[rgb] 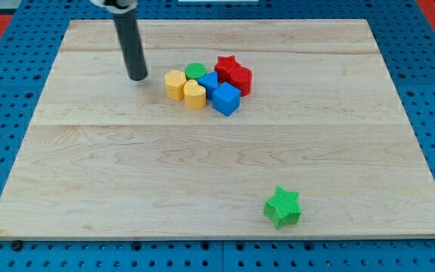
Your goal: Push the green star into the red circle
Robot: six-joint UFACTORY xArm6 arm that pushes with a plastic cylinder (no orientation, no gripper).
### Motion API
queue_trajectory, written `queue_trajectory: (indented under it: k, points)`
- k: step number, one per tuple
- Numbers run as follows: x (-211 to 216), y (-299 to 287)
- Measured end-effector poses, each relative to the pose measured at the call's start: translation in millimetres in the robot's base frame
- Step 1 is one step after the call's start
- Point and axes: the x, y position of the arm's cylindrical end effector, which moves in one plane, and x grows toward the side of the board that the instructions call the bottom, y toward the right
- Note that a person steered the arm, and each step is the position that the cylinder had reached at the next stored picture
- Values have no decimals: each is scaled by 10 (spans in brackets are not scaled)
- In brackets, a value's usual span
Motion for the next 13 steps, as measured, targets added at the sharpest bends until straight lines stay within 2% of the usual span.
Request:
queue_trajectory:
  k: [1, 3, 5, 6, 8, 9, 11, 12, 13]
  points:
    - [507, 212]
    - [1497, 1026]
    - [2677, 979]
    - [2742, 1156]
    - [2736, 2528]
    - [2595, 2689]
    - [1857, 2392]
    - [1950, 2100]
    - [1717, 1936]
